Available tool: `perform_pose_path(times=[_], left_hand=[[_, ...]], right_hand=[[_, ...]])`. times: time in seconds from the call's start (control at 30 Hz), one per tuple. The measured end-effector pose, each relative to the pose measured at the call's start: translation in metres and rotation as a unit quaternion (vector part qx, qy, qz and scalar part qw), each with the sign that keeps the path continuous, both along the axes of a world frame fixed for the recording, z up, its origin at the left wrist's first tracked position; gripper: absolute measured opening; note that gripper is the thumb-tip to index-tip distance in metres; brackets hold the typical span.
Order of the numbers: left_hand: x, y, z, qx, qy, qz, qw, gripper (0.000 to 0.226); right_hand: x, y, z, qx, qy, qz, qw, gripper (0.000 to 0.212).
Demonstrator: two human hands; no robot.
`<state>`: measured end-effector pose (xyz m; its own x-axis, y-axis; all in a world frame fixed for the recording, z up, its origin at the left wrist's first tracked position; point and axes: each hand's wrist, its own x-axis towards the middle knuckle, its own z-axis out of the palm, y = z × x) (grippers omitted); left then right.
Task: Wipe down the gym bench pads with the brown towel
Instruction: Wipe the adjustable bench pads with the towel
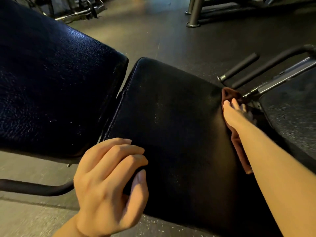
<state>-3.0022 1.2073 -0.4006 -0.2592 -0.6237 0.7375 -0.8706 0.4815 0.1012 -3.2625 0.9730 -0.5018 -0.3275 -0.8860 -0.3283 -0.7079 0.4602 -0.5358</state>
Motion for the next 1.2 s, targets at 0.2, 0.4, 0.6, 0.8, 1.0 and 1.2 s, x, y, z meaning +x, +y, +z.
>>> perform_pose_path(times=[0.2,0.4,0.6,0.8,1.0,1.2], left_hand=[[0.001,0.002,-0.004,-0.014,-0.024,0.017,0.999,0.035],[-0.001,0.004,-0.003,-0.004,-0.025,0.029,0.999,0.030],[-0.001,0.011,-0.006,-0.020,-0.035,0.040,0.998,0.029],[0.001,0.009,-0.008,-0.032,-0.042,0.028,0.998,0.031],[-0.001,0.007,-0.012,-0.051,-0.032,0.021,0.998,0.031],[0.000,0.007,-0.014,-0.066,-0.040,0.020,0.997,0.036]], right_hand=[[0.078,0.052,0.051,-0.079,-0.007,0.153,0.985,0.054],[0.120,0.136,0.083,-0.211,-0.003,0.382,0.900,0.053],[0.081,0.136,0.063,-0.194,-0.014,0.376,0.906,0.055],[-0.002,0.120,0.013,-0.069,-0.011,0.146,0.987,0.058],[-0.012,0.125,0.007,0.023,-0.003,0.034,0.999,0.057],[0.044,0.134,0.040,-0.043,0.000,0.191,0.981,0.049]])
